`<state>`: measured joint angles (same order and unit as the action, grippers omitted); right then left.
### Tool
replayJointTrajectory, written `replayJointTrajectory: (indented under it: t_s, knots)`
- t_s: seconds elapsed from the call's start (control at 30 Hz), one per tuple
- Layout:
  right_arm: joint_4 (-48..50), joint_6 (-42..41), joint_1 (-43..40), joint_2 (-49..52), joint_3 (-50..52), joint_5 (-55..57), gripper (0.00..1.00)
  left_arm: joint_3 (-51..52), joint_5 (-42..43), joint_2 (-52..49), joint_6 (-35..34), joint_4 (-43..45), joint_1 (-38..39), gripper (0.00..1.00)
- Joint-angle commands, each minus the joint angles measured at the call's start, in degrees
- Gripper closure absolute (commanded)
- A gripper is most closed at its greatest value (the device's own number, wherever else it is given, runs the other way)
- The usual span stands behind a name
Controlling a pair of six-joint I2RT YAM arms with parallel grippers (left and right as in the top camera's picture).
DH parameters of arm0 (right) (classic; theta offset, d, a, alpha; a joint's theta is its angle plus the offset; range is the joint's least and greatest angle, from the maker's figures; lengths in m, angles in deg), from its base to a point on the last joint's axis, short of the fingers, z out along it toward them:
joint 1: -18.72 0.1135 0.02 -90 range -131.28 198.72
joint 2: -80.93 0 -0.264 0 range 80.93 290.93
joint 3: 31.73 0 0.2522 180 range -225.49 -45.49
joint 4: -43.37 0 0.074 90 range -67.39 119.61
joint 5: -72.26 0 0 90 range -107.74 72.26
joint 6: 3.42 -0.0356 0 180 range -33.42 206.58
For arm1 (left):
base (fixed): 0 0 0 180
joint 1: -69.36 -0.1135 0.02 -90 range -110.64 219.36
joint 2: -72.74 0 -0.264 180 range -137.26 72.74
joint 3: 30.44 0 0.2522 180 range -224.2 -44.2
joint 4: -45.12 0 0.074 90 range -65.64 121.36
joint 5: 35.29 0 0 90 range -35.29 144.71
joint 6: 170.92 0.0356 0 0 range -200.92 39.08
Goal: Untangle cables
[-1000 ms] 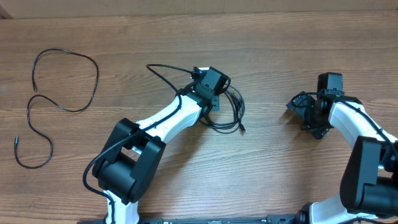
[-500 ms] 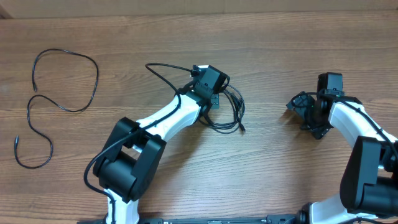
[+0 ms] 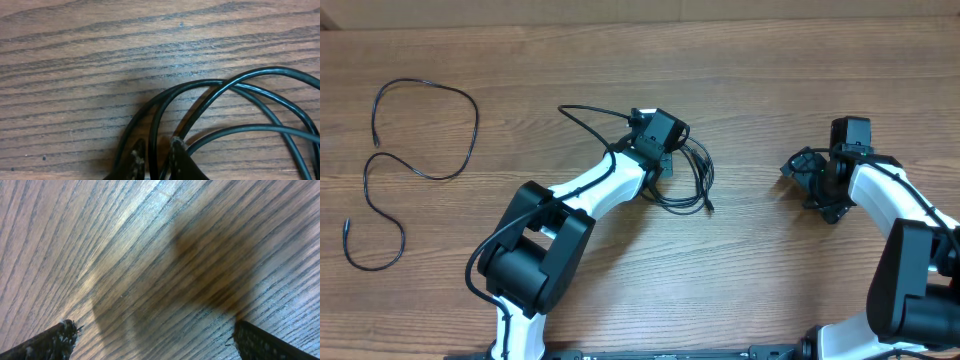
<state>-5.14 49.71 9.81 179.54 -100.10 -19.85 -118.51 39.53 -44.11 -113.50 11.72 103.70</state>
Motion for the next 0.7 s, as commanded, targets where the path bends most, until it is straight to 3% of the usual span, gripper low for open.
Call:
replayJointTrajectory:
  t_s: [0.0, 0.1, 0.2, 0.5, 0.67]
  knots:
    - [0.1, 0.3, -0.1, -1.1, -0.1, 0.1, 0.0, -0.3, 0.3, -0.6, 0.4, 0.2, -0.4, 0.82]
    - [0.1, 0.3, -0.1, -1.1, -0.1, 0.1, 0.0, -0.3, 2.3, -0.6, 0.4, 0.2, -0.4, 0.83]
    - [0.1, 0.3, -0.1, -1.1, -0.1, 0.1, 0.0, -0.3, 5.6, -0.6, 0.5, -0.3, -0.4, 0.96]
    - [0.1, 0.3, -0.1, -1.1, -0.1, 0.1, 0.0, -0.4, 7.7, -0.6, 0.5, -1.1, -0.4, 0.96]
    - [0.1, 0.3, -0.1, -1.1, -0.1, 0.1, 0.0, -2.2, 11.0, 1.3, 5.5, -4.0, -1.5, 0.96]
